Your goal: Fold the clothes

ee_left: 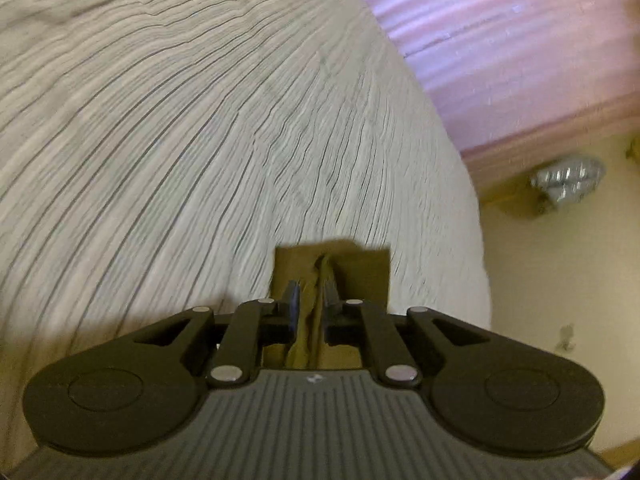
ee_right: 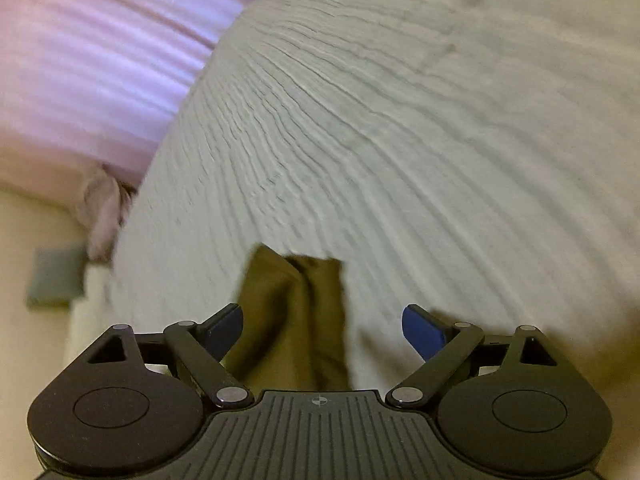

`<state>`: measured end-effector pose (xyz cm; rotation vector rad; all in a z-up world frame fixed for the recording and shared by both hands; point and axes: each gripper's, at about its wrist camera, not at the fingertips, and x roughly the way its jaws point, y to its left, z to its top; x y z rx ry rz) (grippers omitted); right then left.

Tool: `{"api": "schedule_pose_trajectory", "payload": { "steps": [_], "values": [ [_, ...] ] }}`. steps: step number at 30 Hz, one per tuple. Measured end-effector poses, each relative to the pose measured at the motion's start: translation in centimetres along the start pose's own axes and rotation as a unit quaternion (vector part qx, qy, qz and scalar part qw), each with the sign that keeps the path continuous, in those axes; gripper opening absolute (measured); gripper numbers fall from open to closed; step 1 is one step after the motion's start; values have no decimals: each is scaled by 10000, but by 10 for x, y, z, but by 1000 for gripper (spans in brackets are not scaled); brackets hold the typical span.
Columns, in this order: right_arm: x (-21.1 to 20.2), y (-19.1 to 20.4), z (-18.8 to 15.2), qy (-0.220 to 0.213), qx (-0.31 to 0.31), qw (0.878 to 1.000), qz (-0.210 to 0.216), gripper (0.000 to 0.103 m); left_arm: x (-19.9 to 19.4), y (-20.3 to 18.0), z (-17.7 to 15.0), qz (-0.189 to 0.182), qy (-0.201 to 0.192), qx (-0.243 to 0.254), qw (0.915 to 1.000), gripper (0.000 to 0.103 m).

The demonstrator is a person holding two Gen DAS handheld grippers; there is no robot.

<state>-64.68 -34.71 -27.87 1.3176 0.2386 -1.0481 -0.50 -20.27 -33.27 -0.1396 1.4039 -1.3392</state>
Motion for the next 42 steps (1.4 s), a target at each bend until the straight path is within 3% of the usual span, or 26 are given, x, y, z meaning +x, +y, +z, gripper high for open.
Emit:
{"api": "schedule_pose_trajectory", "payload": {
  "steps": [2, 8, 12, 13, 24, 30, 34, 36, 38, 41, 42],
  "values": [
    [-5, 4, -10, -4, -531, 9985, -158, 69, -9, -5, -10, 36, 44, 293, 9996, 7],
    [6, 29, -26, -2, -1916, 9811, -285, 62, 4, -26, -23, -187, 112, 925, 9955, 7],
    [14, 32, -34, -27, -2236, 9746, -138, 59, 18, -29, -29, -275, 160, 1321, 9907, 8],
    [18, 32, -36, -27, -2304, 9730, -112, 53, 22, -28, -26, -279, 181, 1435, 9891, 8],
    [57, 27, -35, -664, -3075, 9489, 254, 52, 64, -12, 4, -715, 20, 2682, 9607, 9],
    [67, 28, -30, -782, -3411, 9352, 538, 52, 76, -9, 2, -909, 14, 3352, 9377, 10],
    [62, 32, -31, -881, -3486, 9302, 735, 52, 74, -12, 3, -1082, -128, 3672, 9238, 16],
    [61, 33, -30, -882, -3456, 9308, 796, 52, 79, -16, 6, -1145, -33, 3740, 9203, 18],
    [65, 33, -29, -793, -3445, 9320, 798, 52, 84, -20, 9, -1206, 69, 3804, 9169, 26],
    [76, 39, -25, -673, -3571, 9290, 696, 52, 94, -26, 11, -1226, 130, 4172, 9004, 28],
    [80, 40, -23, -647, -3565, 9290, 758, 52, 99, -26, 13, -1281, 157, 4142, 9010, 29]
  ]
}}
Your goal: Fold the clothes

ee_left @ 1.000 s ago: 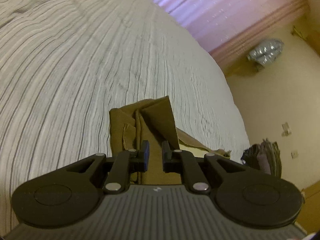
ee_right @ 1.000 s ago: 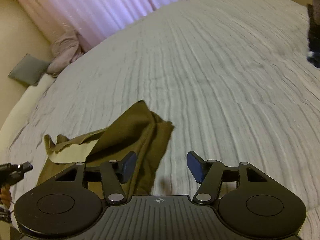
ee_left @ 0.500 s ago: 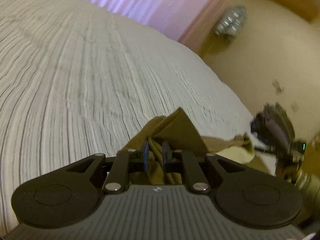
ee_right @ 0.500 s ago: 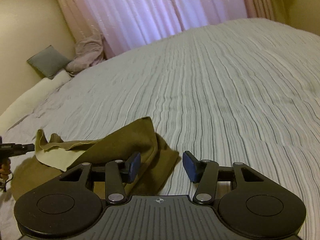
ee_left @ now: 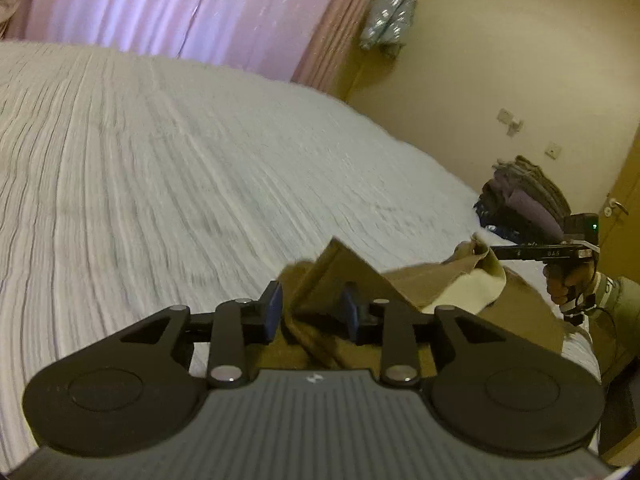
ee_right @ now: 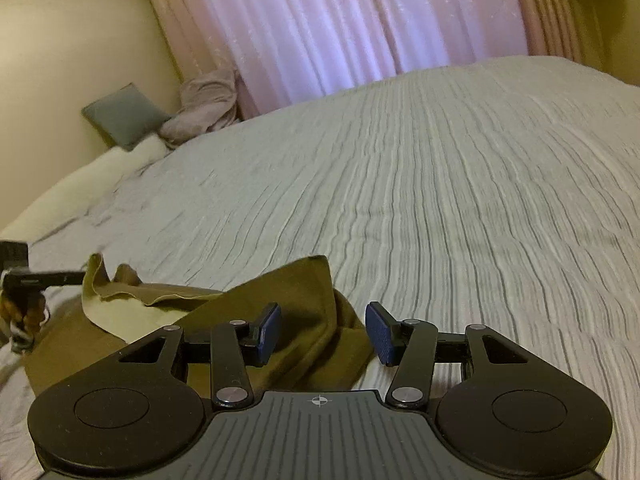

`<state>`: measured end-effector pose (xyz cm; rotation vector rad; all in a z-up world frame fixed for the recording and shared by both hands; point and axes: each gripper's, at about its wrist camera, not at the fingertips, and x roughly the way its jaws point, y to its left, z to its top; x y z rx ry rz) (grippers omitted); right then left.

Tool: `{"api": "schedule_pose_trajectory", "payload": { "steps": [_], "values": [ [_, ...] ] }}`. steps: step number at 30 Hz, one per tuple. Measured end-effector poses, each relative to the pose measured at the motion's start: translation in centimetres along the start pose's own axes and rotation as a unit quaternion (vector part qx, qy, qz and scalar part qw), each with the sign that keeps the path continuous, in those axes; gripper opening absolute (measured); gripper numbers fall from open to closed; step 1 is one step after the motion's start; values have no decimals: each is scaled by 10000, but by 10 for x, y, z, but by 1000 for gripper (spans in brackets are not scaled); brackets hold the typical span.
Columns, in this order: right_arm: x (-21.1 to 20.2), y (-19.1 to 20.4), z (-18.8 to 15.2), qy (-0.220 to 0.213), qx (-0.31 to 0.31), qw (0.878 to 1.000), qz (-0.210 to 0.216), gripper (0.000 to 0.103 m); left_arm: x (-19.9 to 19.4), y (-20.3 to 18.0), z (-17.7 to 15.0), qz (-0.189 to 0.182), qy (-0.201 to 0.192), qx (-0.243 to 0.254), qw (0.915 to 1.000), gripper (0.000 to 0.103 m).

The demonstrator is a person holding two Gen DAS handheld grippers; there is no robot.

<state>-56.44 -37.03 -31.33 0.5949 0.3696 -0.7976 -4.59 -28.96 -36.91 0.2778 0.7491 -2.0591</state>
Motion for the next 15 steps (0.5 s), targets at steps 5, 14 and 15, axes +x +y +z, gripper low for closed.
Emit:
{"api": "schedule_pose_trajectory", "payload": {
  "steps": [5, 14, 15],
  "values": [
    [26, -7, 3, 60, 261, 9989, 373, 25, 17, 5, 6, -346, 22, -106, 9993, 0],
    [25, -32, 7, -269, 1339, 9893, 517, 3, 5, 17, 11, 118, -543, -820, 9951, 1],
    [29, -34, 6, -137, 1449, 9887, 366, 3, 7, 18, 9, 278, -496, -936, 9940, 5]
  ]
}}
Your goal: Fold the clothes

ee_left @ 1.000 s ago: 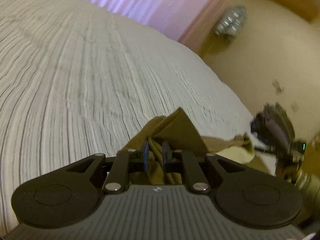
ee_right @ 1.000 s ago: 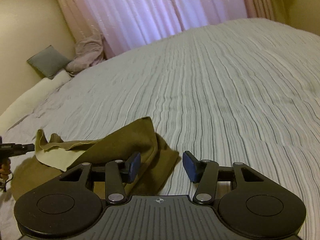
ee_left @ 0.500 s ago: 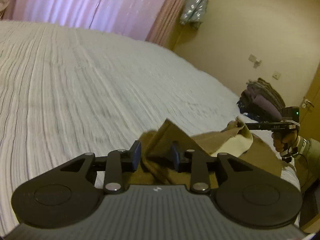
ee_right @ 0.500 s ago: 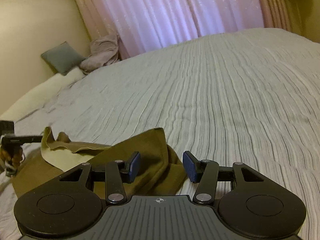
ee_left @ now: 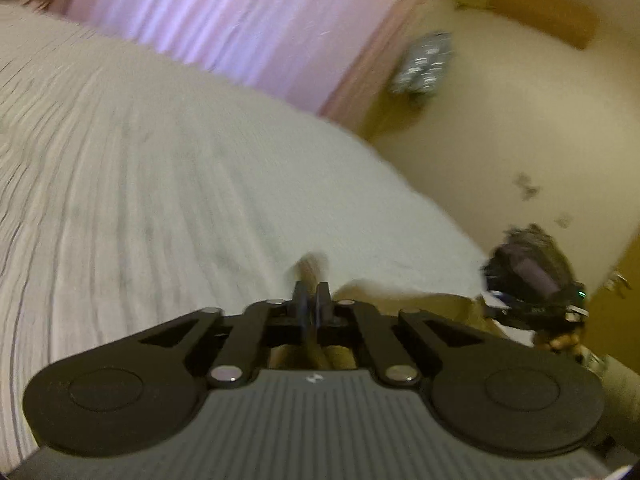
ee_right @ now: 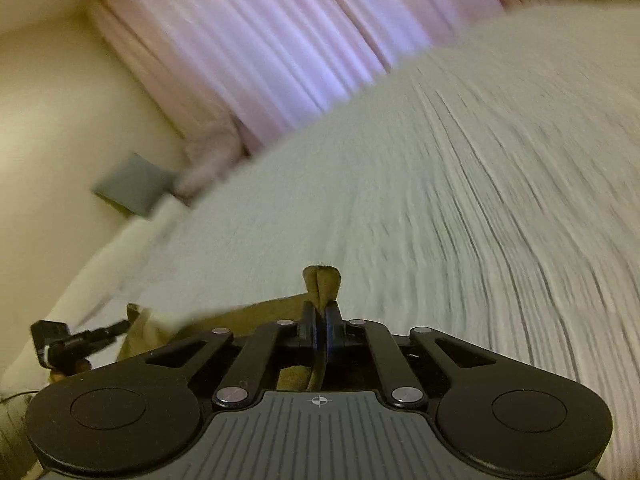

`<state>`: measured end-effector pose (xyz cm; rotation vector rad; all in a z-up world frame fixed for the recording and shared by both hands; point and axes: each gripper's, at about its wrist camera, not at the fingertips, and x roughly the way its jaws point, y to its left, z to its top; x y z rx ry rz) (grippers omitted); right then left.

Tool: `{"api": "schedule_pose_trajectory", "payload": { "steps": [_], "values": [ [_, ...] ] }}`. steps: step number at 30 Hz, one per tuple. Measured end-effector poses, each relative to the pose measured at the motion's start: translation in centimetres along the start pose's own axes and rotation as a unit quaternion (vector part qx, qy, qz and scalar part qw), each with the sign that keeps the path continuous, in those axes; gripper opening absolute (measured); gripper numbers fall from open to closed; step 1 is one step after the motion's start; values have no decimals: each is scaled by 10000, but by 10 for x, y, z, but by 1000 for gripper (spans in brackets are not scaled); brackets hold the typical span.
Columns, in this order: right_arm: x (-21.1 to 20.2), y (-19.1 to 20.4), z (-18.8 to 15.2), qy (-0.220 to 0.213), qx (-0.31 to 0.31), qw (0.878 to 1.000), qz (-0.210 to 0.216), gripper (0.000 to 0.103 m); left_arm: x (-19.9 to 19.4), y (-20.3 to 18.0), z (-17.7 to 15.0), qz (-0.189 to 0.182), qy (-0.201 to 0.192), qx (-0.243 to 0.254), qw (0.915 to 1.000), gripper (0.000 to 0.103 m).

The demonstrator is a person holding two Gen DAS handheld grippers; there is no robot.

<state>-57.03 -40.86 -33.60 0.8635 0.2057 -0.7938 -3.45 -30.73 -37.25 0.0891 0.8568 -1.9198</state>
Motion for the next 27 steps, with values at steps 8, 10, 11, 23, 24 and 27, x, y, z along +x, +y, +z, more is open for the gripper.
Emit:
{"api": "schedule_pose_trajectory", "payload": {
  "steps": [8, 10, 11, 23, 24, 27],
  "values": [
    [-3, -6, 2, -175, 449, 9987, -144, 71, 2, 6, -2, 155, 70, -704, 9974, 46],
    [0, -5, 1, -93, 309, 9994, -140, 67, 8, 4, -4, 242, 303, -567, 9976, 42],
    [2, -4, 1, -54, 200, 9997, -159, 35, 13, 3, -5, 253, 415, -475, 9977, 26],
    [-61, 18, -12, -389, 187, 9894, -1388, 56, -45, -2, -15, 1257, 207, -749, 9890, 23],
    [-76, 19, -19, -377, 276, 9916, -1207, 56, -58, -4, -20, 1172, 188, -876, 9891, 23],
    [-116, 26, -48, -277, 571, 9960, -626, 56, -98, -18, -46, 867, 259, -1007, 9908, 30]
  ]
}}
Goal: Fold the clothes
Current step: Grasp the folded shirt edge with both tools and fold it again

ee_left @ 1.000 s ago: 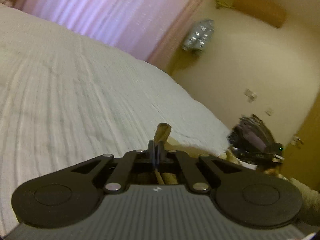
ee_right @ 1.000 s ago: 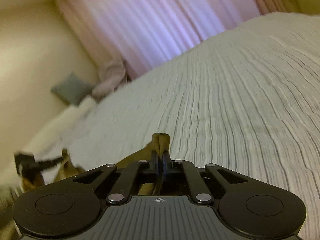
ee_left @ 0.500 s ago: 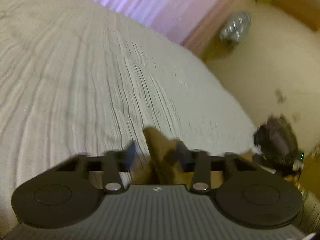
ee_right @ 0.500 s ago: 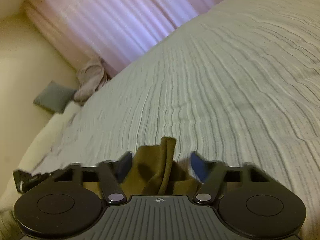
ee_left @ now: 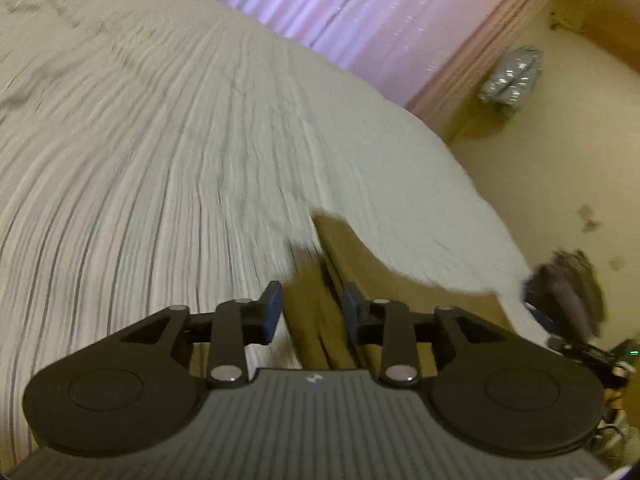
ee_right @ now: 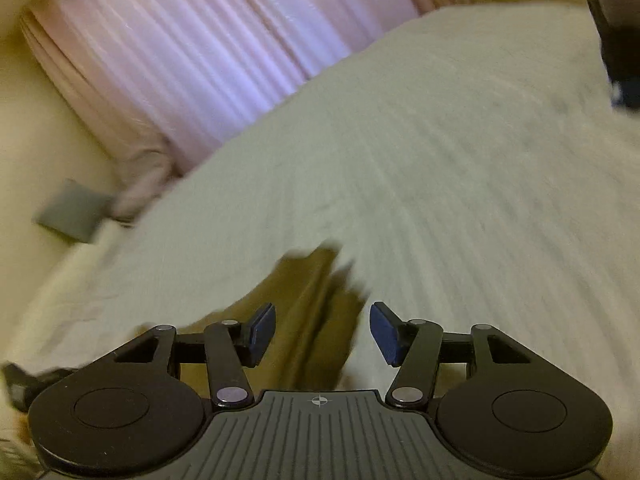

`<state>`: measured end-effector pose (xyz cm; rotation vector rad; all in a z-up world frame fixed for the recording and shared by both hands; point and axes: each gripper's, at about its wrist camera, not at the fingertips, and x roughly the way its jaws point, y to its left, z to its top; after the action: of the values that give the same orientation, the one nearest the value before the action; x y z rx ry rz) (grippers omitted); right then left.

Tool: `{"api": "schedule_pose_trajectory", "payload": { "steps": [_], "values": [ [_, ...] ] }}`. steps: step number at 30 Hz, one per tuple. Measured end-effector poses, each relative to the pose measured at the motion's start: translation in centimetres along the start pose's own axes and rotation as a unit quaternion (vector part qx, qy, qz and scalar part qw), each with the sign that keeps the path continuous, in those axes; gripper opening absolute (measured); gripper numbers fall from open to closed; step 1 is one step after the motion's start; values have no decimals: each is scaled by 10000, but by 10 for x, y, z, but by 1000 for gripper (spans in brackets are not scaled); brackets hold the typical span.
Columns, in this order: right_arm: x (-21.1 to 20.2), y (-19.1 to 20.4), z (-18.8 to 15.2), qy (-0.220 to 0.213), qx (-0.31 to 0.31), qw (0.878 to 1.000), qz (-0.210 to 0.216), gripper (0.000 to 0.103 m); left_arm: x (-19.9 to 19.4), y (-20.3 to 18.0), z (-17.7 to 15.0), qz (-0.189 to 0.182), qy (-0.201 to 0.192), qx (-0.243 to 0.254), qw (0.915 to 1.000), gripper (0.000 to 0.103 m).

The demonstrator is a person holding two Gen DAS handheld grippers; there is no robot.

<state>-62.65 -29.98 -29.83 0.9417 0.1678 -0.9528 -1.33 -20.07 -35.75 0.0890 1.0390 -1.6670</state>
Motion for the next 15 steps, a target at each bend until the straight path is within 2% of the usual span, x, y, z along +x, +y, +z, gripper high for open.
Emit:
{"api": "schedule_pose_trajectory", "payload": {
  "steps": [3, 7, 12, 13, 14, 15],
  "values": [
    [-24, 4, -32, 206, 98, 9993, 302, 56, -30, -1, -35, -364, 97, -271, 9989, 37],
    [-34, 8, -62, 334, 170, 9984, 412, 56, -41, 4, -69, -574, 92, -528, 9969, 43],
    [-29, 6, -65, 203, 517, 9960, 699, 56, -33, 0, -83, -663, -12, -633, 9958, 43],
    [-27, 9, -63, 198, 537, 9960, 685, 56, -27, -2, -83, -631, 5, -605, 9962, 39],
    [-22, 11, -61, 212, 511, 9964, 639, 48, -26, -5, -85, -623, 46, -531, 9966, 27],
    [-14, 14, -60, 253, 456, 9969, 597, 25, -25, -9, -86, -618, 88, -453, 9970, 9]
  ]
}}
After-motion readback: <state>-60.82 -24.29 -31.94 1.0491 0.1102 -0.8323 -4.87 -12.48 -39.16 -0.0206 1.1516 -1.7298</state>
